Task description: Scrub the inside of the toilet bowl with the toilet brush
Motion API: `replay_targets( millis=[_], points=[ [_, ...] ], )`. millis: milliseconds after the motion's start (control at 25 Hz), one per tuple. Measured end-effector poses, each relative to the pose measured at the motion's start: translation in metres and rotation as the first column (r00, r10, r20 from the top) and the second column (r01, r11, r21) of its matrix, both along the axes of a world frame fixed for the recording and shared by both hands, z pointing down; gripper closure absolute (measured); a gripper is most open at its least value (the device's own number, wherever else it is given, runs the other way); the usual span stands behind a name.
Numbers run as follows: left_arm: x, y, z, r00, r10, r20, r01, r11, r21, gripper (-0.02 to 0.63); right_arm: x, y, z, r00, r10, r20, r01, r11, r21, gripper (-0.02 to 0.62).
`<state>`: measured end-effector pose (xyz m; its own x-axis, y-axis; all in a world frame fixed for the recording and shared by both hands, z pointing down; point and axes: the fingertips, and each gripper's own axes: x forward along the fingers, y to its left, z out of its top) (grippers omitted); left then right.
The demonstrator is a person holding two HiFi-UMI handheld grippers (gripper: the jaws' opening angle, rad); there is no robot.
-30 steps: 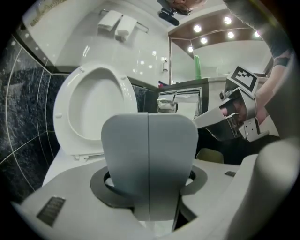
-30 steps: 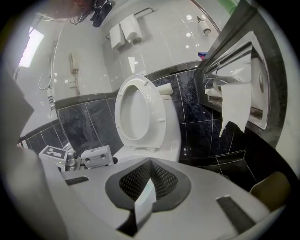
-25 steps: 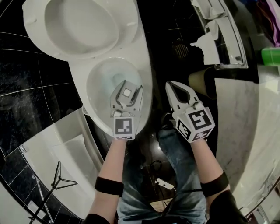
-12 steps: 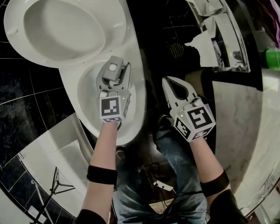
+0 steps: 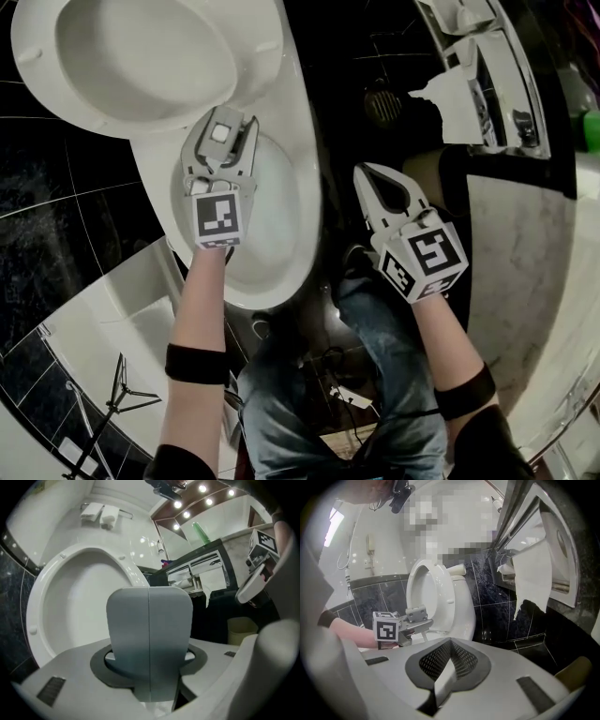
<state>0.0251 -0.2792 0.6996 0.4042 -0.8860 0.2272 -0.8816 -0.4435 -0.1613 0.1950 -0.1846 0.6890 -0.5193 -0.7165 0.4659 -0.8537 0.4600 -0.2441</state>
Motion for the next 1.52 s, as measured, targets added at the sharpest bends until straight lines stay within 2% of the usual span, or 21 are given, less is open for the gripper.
replay_targets(
  millis=[240,440,520,640,880,1120,1240,1520],
  points=[
    [-0.076,0.029,0.007,0.994,-0.021,0.112,0.026,0.999,-0.038,0.36,-0.029,0.01,-0.005,0.999,-0.036,0.012,0.037,0.999,-0.007,0.591],
    [-0.117,0.077,-0.005,0.995,-0.08,0.065,0.086,0.992,-0.091,0.359,-0.058,0.024,-0.013,0.998,-0.066,0.021,0.066,0.997,-0.026,0.591],
    [-0.124,0.096,-0.013,0.993,-0.114,0.029,0.117,0.986,-0.115,0.359,-0.072,0.031,-0.02,0.996,-0.081,0.03,0.082,0.996,-0.037,0.591],
    [-0.128,0.124,-0.02,0.993,-0.114,0.001,0.113,0.981,-0.156,0.359,-0.087,0.041,-0.032,0.995,-0.094,0.036,0.095,0.995,-0.04,0.591],
    [-0.115,0.181,-0.027,0.997,-0.064,-0.049,0.052,0.972,-0.228,0.359,-0.095,0.058,-0.054,0.995,-0.093,0.036,0.095,0.995,-0.042,0.591],
    [-0.073,0.219,-0.027,0.995,-0.021,-0.102,-0.008,0.96,-0.279,0.359,-0.083,0.065,-0.066,0.997,-0.068,0.032,0.07,0.995,-0.067,0.591],
    [-0.047,0.225,-0.029,0.993,0.018,-0.115,-0.051,0.956,-0.289,0.359,-0.071,0.065,-0.064,0.998,-0.05,0.026,0.052,0.997,-0.063,0.591],
    [0.005,0.211,-0.03,0.979,0.029,-0.201,-0.09,0.95,-0.299,0.359,-0.049,0.058,-0.054,1.0,-0.015,0.019,0.016,0.998,-0.061,0.591]
  ],
)
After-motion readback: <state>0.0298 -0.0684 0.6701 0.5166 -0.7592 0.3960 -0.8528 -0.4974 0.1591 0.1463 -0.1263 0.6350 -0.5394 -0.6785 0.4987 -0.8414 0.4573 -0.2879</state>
